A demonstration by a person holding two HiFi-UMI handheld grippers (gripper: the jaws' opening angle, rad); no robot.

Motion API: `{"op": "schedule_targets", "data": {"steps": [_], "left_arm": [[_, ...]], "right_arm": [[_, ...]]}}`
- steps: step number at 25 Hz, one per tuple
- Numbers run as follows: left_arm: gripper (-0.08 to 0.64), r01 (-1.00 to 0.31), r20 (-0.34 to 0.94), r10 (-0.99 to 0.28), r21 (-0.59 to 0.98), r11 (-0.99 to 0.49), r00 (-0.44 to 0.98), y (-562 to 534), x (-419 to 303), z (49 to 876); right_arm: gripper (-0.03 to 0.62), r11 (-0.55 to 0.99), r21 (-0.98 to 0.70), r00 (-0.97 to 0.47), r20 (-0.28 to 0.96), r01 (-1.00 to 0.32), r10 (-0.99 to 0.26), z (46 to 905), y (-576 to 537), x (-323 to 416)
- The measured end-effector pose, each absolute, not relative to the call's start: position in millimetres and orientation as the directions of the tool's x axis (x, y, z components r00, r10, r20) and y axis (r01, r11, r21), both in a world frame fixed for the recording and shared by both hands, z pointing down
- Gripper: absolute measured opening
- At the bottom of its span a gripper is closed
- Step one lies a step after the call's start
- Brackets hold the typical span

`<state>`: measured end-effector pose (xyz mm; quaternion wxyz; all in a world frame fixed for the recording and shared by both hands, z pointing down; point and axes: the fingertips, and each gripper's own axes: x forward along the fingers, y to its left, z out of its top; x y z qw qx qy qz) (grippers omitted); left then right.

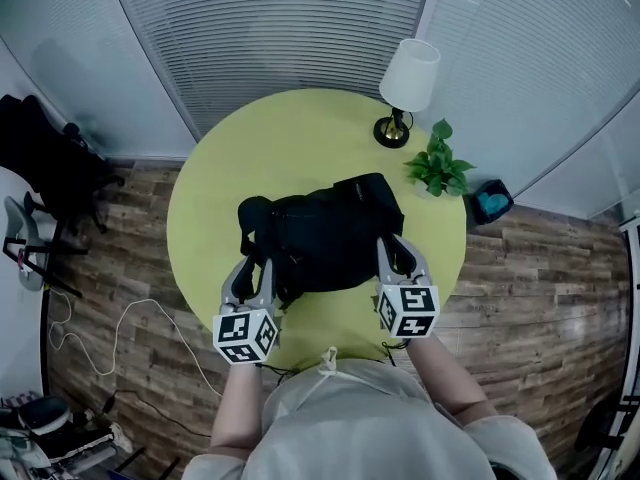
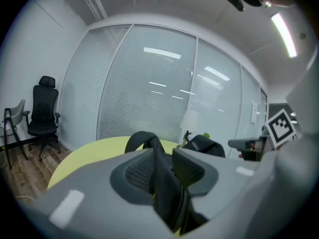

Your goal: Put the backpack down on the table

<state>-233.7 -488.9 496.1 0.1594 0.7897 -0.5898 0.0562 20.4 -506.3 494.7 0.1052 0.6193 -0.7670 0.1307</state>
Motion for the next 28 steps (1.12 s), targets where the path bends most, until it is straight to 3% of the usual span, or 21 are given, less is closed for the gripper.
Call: {"op": "schedule_targets", "data": {"steps": [2, 4, 16, 28], "left_arm": [[0.060, -0.955, 0.256, -0.924, 0.166, -0.246, 0.283, -484.3, -237.0, 486.5], [0.010, -0.959, 0.241, -0.932, 0.147, -0.241, 0.271, -479.3, -239.4, 479.4], [0.008, -0.951, 0.217, -0.927, 0.125, -0.284, 0.306, -470.6, -237.0, 461.3], [0.008, -0.953, 0.239, -0.924, 0.124, -0.277, 0.300, -479.1, -231.9, 465.6]], "right_arm": [[0.007, 0.207, -0.090, -0.225, 0.315, -0.974, -0.922, 491.4, -498.6, 13.8], [0.002, 0.219, -0.102, -0.240, 0.308, -0.970, -0.920, 488.9, -493.2, 7.7], [0.000, 0.310, -0.083, -0.320, 0.303, -0.947, -0.898, 477.4, -486.5, -19.3], [0.000, 0.297, -0.074, -0.305, 0.286, -0.952, -0.908, 475.5, -490.8, -13.5]]}}
